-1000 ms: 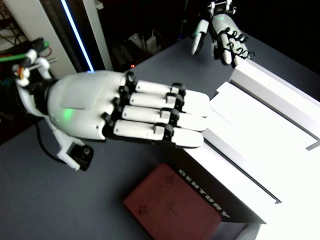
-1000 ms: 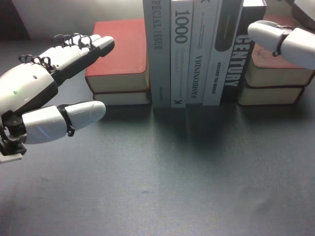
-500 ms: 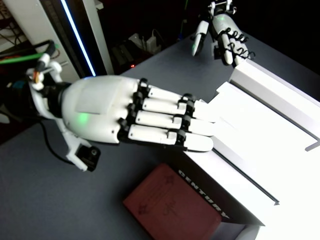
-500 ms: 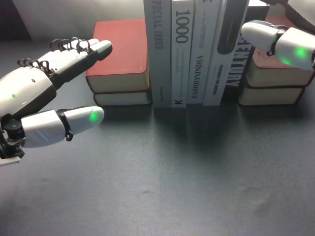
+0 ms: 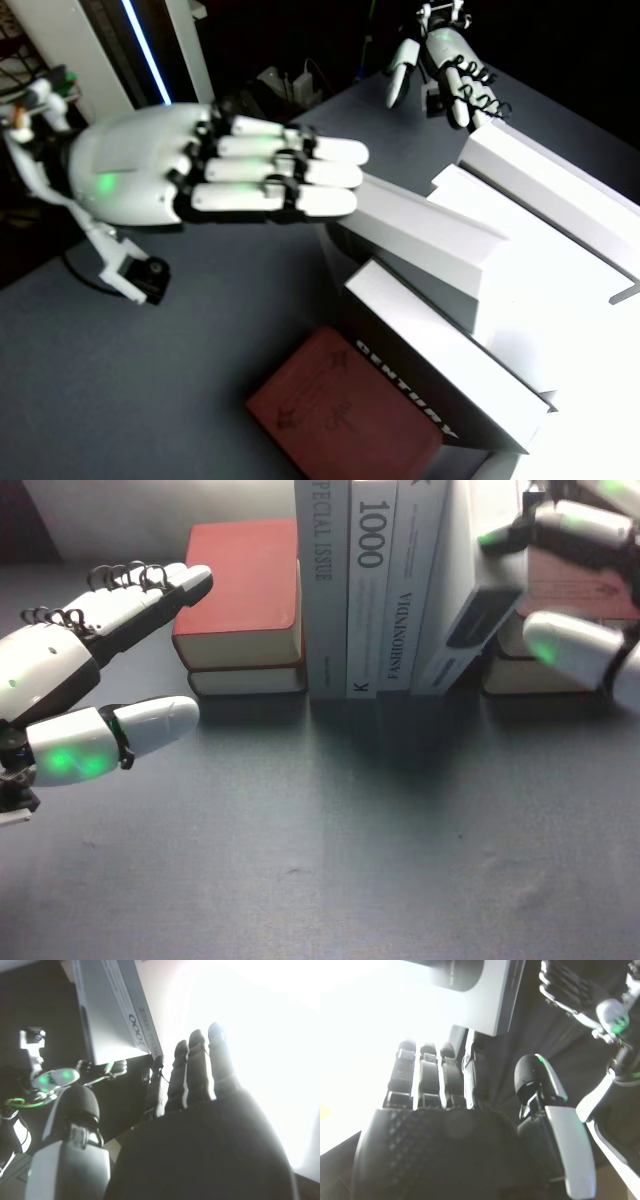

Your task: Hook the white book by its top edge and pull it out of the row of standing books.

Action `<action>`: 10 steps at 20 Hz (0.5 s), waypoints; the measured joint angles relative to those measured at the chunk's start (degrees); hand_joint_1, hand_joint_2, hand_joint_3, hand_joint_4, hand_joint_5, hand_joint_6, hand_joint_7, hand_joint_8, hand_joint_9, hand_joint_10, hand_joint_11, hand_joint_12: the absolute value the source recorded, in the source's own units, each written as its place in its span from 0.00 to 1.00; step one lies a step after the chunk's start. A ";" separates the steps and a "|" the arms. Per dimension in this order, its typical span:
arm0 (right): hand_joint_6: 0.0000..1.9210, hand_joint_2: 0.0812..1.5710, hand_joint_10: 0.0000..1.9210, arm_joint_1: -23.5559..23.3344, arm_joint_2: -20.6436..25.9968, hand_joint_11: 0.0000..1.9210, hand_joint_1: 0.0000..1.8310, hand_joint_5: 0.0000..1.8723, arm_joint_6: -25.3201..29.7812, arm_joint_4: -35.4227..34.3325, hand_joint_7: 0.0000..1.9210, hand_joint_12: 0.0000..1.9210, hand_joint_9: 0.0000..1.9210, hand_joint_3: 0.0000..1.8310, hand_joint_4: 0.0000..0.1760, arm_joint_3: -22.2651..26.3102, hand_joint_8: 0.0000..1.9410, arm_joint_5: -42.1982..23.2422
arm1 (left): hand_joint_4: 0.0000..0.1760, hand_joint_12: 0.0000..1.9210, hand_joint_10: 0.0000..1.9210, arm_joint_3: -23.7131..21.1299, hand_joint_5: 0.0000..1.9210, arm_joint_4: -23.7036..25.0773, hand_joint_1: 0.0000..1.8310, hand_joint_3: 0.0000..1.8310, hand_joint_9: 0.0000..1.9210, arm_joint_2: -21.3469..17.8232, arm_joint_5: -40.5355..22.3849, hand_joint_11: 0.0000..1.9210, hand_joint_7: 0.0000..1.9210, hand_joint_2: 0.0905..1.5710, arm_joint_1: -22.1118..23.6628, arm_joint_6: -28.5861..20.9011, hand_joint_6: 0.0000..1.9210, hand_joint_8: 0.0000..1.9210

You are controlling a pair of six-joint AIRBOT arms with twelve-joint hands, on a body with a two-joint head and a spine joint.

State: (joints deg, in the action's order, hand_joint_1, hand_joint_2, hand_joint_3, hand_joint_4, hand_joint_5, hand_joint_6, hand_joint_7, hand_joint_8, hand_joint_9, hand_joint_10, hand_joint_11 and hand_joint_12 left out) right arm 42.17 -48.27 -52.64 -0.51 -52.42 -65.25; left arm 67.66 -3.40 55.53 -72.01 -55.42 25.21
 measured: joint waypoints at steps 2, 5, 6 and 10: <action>0.19 0.93 0.00 4.11 0.59 0.00 0.07 0.26 2.21 1.44 0.01 0.00 0.00 0.00 0.00 1.53 0.00 -2.23 | 0.57 0.00 0.00 -0.07 0.00 -1.09 0.09 0.00 0.00 -0.24 -0.94 0.00 0.00 0.82 -0.37 0.02 0.00 0.00; 0.15 0.92 0.00 11.19 1.66 0.00 0.12 0.27 6.97 2.49 0.03 0.00 0.00 0.00 0.00 3.15 0.00 -3.26 | 0.52 0.00 0.00 -0.35 0.00 -1.40 0.08 0.00 0.00 -0.46 -0.98 0.00 0.00 0.83 -0.59 0.24 0.00 0.00; 0.14 0.90 0.00 13.42 1.66 0.00 0.17 0.27 8.72 2.47 0.04 0.00 0.00 0.00 0.00 3.26 0.00 -4.02 | 0.64 0.00 0.00 -0.59 0.00 -1.77 0.07 0.00 0.00 -0.46 -1.16 0.00 0.00 0.83 -0.81 0.26 0.00 0.00; 0.11 0.92 0.06 20.50 1.75 0.00 0.11 0.31 12.66 2.08 0.20 0.60 0.14 0.00 0.00 4.55 0.02 -7.41 | 0.63 0.00 0.00 -0.59 0.00 -2.14 0.10 0.00 0.00 -0.46 -1.77 0.00 0.00 0.83 -1.25 0.28 0.00 0.00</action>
State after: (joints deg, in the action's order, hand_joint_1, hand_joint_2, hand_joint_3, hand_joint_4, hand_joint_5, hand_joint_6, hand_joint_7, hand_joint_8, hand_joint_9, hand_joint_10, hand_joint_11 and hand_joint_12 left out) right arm 62.67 -46.52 -39.99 1.56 -47.88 -72.66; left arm 67.07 -5.54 55.07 -73.78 -56.66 25.50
